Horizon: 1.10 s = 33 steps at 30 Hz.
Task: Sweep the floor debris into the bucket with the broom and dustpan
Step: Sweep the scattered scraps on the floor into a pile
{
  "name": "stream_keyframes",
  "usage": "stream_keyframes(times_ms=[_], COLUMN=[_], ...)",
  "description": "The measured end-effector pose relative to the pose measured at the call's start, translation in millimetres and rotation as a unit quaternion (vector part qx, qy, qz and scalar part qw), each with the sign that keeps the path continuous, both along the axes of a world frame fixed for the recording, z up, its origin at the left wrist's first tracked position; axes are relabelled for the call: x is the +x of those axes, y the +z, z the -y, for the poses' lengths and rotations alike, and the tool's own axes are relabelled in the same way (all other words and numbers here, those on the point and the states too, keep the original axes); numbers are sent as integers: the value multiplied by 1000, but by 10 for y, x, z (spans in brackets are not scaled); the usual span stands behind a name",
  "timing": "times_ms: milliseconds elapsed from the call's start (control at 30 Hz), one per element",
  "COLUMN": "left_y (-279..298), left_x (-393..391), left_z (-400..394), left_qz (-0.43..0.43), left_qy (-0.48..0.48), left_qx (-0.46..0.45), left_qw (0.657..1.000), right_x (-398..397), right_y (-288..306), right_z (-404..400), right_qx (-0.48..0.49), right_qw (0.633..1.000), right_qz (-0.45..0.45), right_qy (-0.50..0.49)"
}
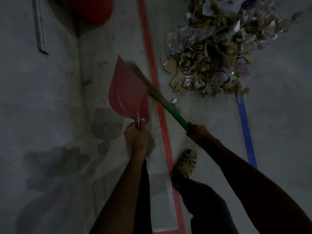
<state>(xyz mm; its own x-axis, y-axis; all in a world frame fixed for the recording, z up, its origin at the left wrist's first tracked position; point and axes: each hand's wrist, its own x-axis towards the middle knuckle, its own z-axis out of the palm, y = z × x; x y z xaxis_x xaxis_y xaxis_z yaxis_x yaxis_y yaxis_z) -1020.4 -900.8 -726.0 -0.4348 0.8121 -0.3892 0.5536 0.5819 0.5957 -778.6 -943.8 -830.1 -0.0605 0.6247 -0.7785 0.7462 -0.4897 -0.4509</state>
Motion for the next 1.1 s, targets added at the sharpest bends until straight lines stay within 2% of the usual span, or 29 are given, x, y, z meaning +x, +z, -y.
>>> stream_keyframes(times_ms=[133,233,367,567,767,867,1100], left_y=[-51,-92,-14,178,169,108,357], left_x=[113,194,284,375,303,53,-598], left_z=[109,142,80,-306,-781,-1056,-1733], left_qz=[4,4,13,30,55,72,69], left_qy=[-14,-23,-26,-41,-120,-177,-337], left_qx=[-6,-7,-9,11,33,18,-19], left_qw=[1000,1000,1000,999,991,981,939], right_x=[235,370,470,444,162,-147,-964], right_y=[-69,-58,66,415,529,484,589], right_z=[108,96,60,-207,-496,-596,-769], right_qx=[-2,57,154,253,330,334,247], right_qw=[999,996,985,957,920,903,837], right_qz=[39,62,34,-11,19,47,88], right_qy=[-31,-39,-68,-145,-209,-267,-481])
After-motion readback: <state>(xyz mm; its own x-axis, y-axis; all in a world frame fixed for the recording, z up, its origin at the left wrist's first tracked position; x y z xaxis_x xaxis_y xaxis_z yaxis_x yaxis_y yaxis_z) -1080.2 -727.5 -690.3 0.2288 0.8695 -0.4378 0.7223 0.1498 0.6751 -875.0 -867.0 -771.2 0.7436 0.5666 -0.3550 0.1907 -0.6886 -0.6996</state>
